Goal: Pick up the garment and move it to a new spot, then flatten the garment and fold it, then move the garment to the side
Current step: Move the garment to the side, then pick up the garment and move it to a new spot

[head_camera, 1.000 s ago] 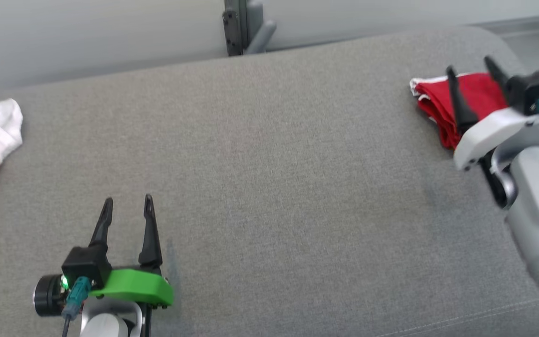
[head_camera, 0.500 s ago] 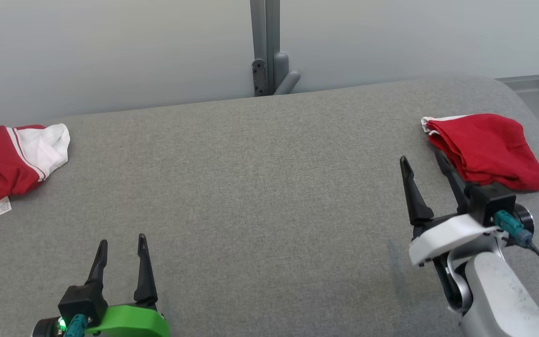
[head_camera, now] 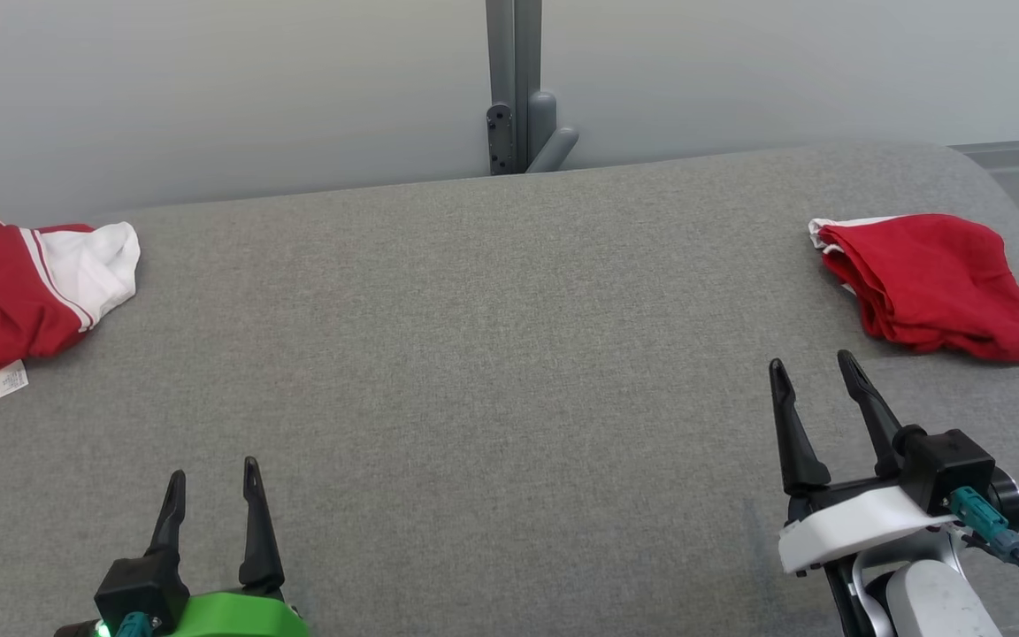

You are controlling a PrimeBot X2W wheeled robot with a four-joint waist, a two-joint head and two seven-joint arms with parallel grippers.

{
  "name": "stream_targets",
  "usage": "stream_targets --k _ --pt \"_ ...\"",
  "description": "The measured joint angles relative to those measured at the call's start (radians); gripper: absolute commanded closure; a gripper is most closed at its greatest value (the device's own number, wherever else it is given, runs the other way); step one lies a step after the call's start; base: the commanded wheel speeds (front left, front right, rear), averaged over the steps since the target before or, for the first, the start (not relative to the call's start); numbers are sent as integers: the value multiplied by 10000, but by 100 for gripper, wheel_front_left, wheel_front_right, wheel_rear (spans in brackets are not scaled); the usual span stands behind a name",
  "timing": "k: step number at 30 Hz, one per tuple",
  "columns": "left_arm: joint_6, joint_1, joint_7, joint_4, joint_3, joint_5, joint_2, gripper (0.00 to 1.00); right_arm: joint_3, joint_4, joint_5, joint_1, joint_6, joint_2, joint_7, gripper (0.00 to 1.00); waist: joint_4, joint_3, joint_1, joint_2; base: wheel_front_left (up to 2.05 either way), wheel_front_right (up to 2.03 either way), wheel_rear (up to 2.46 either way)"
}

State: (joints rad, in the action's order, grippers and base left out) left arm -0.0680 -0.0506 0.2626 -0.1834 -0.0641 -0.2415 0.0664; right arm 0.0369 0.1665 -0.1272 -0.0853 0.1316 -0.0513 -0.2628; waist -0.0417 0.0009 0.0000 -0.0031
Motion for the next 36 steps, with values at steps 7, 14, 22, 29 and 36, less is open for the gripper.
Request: stream_targets --k 7,14,22,29,36 --pt "113 3 -2 -23 52 123 -58 0 150 -104 -205 122 0 6 0 0 62 1 0 0 0 0 0" --pt "255 9 0 -98 40 265 -98 0 209 -88 -347 189 0 6 0 0 129 -29 0 0 0 0 0" --pt "328 11 0 -105 35 347 -119 0 155 -119 -345 273 0 8 0 0 254 -84 0 0 0 0 0" --pt "405 100 -2 -157 -59 422 -146 0 117 -182 -278 488 -2 4 0 0 776 -145 0 0 0 0 0" --pt "408 115 0 -150 12 518 -150 0 167 -265 -309 588 0 6 0 0 1950 -204 0 0 0 0 0"
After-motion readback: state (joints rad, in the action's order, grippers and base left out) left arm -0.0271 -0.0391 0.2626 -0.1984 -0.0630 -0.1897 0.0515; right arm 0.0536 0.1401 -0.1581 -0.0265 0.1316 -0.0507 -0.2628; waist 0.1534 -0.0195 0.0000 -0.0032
